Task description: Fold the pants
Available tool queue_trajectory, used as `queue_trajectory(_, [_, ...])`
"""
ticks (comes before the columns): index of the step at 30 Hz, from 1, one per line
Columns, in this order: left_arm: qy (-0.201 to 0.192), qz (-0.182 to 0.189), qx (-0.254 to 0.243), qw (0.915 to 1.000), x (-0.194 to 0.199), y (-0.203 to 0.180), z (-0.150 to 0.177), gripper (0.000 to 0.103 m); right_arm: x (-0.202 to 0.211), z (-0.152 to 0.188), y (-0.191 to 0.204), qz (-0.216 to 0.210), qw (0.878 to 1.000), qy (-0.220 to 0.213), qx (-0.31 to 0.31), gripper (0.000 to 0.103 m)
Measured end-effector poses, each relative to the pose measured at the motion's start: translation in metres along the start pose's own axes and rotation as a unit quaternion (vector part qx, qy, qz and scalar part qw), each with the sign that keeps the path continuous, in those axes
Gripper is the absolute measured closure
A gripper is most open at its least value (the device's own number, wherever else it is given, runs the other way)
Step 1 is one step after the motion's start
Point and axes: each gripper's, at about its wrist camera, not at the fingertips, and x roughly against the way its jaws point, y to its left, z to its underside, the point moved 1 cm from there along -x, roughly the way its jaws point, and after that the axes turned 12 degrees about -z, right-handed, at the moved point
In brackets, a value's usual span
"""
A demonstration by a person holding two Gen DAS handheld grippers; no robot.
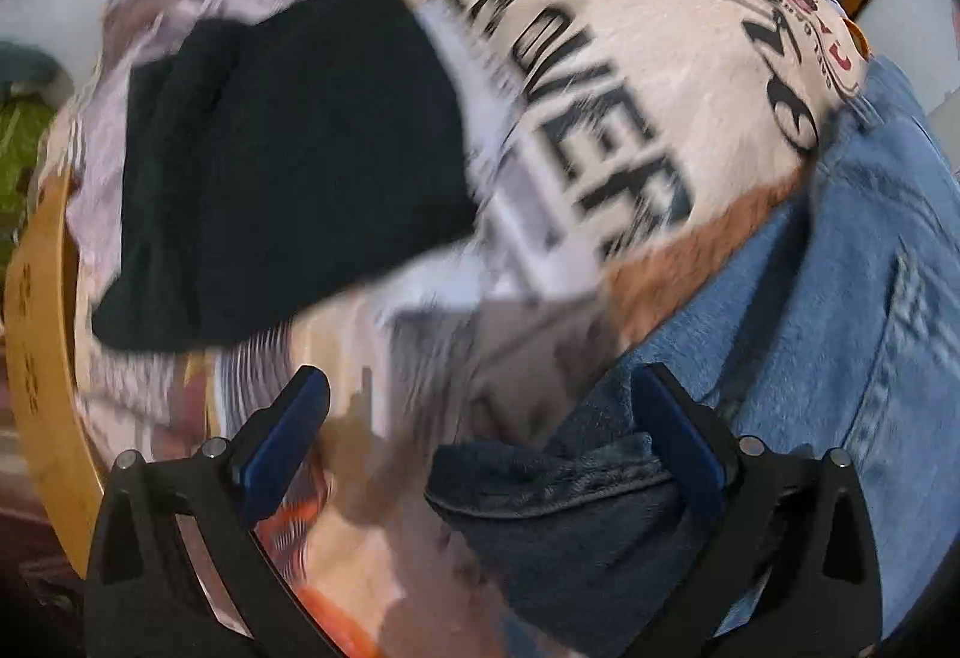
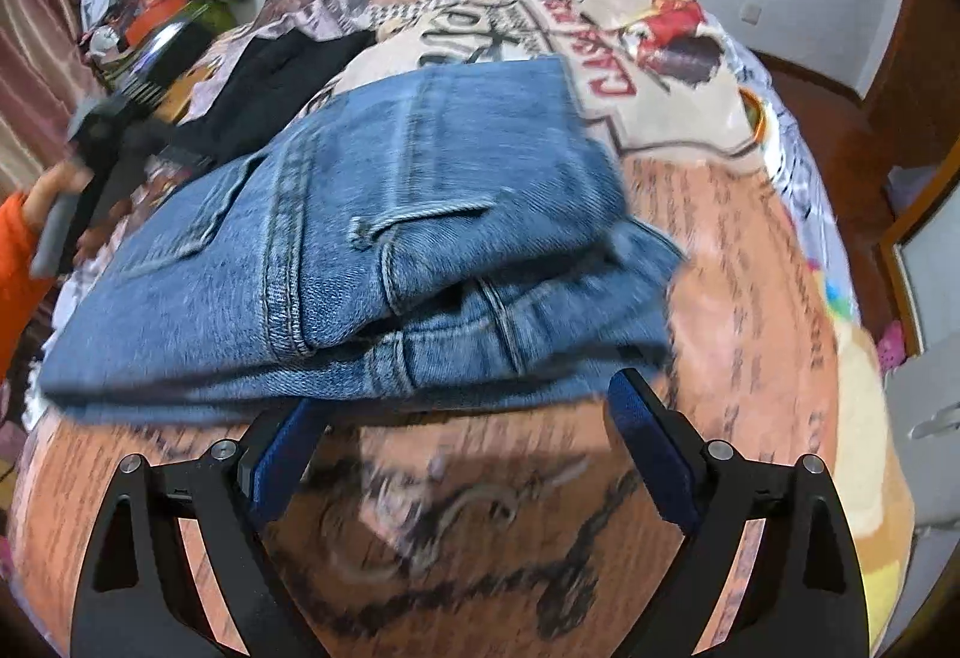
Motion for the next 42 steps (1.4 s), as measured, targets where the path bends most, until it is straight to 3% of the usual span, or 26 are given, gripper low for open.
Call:
queue_trajectory(3, [0.013, 0.017, 0.013, 0.9997, 0.002, 0.012, 0.028, 0.0, 0.0, -0.009, -0.007, -0.009, 1.0, -0.015, -0.024, 0.012])
queue_trajectory(12, [-0.004, 0.034, 0.039, 0.9986, 0.047, 0.007, 0.106, 0.0, 0.022, 0.0, -0.007, 0.009, 0.999, -0.034, -0.026, 0.012])
queue_trajectory(16, [-0.007, 0.047, 0.046, 0.9978, 0.072, -0.009, 0.124, 0.0, 0.045, 0.006, 0.0, 0.01, 0.998, -0.054, -0.022, 0.011])
queue_trajectory(22, [-0.024, 0.096, 0.035, 0.9945, 0.105, -0.039, 0.148, 0.0, 0.074, 0.018, 0.021, 0.003, 0.997, -0.078, 0.005, 0.011])
queue_trajectory(28, [-0.066, 0.052, 0.073, 0.9938, 0.127, -0.04, 0.154, 0.001, 0.074, 0.034, 0.039, -0.011, 0.997, -0.071, 0.024, 0.012])
queue_trajectory(32, [-0.111, 0.062, 0.086, 0.9882, 0.151, -0.03, 0.165, 0.001, 0.068, 0.044, 0.046, -0.023, 0.997, -0.065, 0.027, 0.012])
queue_trajectory(33, [-0.119, 0.064, 0.083, 0.9874, 0.154, -0.031, 0.169, 0.001, 0.066, 0.046, 0.047, -0.025, 0.997, -0.064, 0.028, 0.014])
queue_trajectory(38, [-0.11, 0.071, 0.062, 0.9894, 0.148, -0.047, 0.175, 0.001, 0.051, 0.051, 0.054, -0.042, 0.998, -0.046, 0.03, 0.042])
queue_trajectory(42, [-0.111, 0.064, 0.072, 0.9892, 0.134, -0.051, 0.182, 0.001, 0.045, 0.055, 0.059, -0.052, 0.997, -0.047, 0.036, 0.056])
